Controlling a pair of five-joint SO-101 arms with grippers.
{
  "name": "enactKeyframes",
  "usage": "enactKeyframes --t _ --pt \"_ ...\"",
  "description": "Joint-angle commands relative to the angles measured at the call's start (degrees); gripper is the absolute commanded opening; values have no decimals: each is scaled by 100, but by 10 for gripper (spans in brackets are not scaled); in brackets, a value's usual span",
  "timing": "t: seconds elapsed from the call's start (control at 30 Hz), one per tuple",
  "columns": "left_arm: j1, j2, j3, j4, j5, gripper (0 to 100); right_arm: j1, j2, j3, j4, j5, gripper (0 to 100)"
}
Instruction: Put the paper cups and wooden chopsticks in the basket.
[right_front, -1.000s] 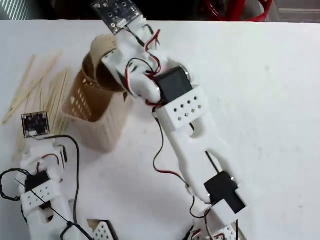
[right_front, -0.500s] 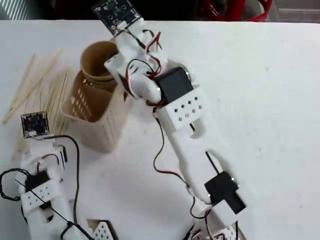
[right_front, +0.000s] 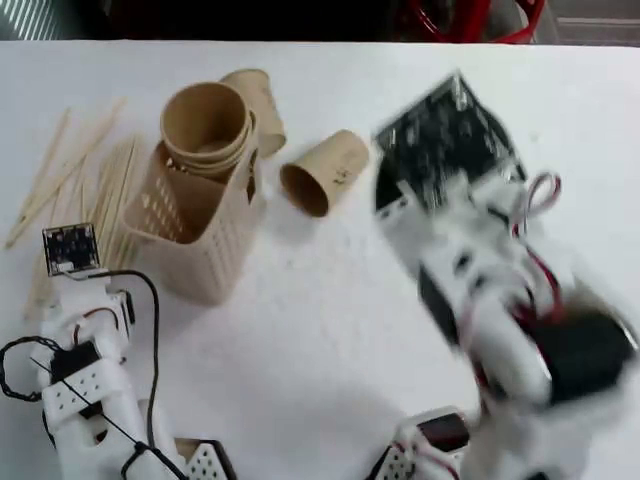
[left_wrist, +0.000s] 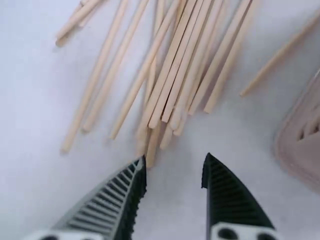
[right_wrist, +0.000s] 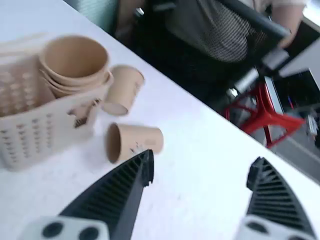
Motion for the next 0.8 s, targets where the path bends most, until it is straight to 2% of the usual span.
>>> enactKeyframes --t 0.0,0.17,0.3,0.5,0.77 --pt "-40 -57 -360 -26 62 192 901 505 1380 -980 255 301" --pt "-40 -40 -360 -26 62 192 1648 1235 2769 -2114 255 301" --pt "-31 -40 -360 -35 62 192 1701 1262 3525 -2668 308 301" --pt "110 -57 -290 -70 62 192 1367 1675 4123 -3960 273 303" --pt "154 -66 -246 -79 53 192 321 1156 4862 -3881 800 320"
